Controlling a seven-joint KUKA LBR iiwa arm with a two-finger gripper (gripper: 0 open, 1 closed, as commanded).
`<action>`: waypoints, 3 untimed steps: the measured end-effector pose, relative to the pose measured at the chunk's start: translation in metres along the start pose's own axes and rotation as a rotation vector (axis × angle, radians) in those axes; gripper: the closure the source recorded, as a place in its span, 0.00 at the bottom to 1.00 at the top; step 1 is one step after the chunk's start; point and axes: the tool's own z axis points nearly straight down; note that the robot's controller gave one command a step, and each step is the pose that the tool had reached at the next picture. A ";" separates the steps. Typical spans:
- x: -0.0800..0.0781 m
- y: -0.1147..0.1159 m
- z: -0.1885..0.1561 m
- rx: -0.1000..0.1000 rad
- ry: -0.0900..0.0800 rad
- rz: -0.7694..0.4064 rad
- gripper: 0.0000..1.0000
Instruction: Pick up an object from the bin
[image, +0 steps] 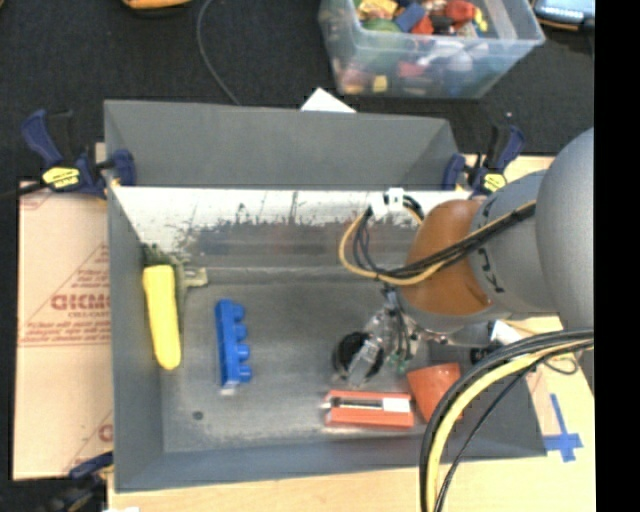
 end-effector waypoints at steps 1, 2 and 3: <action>0.000 0.000 0.000 0.000 0.000 -0.001 1.00; -0.001 0.000 -0.016 -0.002 -0.006 -0.001 1.00; -0.002 0.000 -0.031 -0.003 -0.009 -0.004 1.00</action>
Offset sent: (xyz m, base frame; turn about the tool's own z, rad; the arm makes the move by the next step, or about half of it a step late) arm 0.0000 0.0000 0.0421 -0.0003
